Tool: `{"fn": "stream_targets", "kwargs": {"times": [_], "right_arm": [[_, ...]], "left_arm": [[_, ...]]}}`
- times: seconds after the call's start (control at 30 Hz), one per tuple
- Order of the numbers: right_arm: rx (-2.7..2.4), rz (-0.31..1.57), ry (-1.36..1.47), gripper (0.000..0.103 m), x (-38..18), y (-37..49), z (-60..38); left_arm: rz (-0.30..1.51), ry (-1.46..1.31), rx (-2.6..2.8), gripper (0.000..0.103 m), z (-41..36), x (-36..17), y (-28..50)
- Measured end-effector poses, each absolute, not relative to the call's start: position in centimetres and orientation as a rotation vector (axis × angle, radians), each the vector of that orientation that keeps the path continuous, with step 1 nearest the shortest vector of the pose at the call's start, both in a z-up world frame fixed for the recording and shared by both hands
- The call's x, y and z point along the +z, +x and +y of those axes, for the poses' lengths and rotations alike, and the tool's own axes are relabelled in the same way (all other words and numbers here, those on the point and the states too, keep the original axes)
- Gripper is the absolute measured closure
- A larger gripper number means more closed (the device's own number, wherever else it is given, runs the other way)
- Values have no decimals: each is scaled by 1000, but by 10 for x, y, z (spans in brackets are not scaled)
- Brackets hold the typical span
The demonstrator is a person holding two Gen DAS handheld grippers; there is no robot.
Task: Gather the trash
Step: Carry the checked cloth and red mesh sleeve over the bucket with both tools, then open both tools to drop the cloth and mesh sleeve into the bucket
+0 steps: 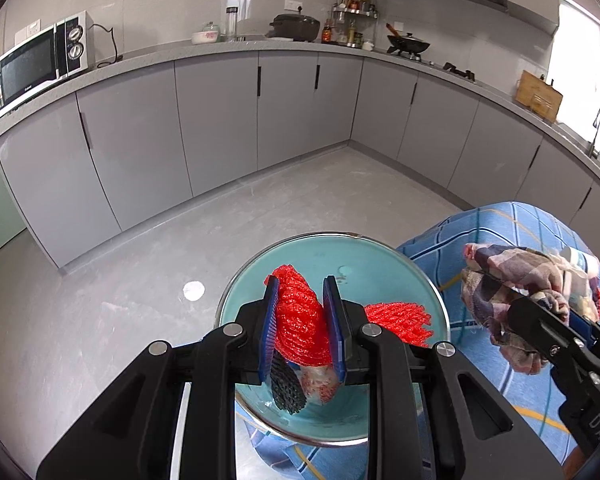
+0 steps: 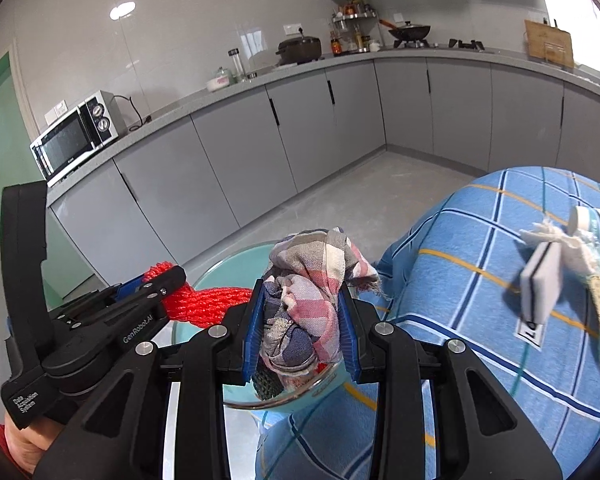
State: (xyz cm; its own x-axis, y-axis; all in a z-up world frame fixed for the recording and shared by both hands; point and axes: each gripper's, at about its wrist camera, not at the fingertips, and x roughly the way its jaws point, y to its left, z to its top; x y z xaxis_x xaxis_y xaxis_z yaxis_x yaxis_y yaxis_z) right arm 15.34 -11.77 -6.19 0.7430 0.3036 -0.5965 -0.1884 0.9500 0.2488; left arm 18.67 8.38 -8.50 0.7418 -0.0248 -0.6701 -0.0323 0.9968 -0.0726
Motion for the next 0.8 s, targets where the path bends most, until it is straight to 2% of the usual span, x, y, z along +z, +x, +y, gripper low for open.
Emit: {"fn": "stream_targets", "kwargs": {"times": [0.8], "right_arm": [[250, 835, 142, 69, -111, 216, -96]], "left_arm": [[843, -87, 32, 80, 87, -133, 232]]}}
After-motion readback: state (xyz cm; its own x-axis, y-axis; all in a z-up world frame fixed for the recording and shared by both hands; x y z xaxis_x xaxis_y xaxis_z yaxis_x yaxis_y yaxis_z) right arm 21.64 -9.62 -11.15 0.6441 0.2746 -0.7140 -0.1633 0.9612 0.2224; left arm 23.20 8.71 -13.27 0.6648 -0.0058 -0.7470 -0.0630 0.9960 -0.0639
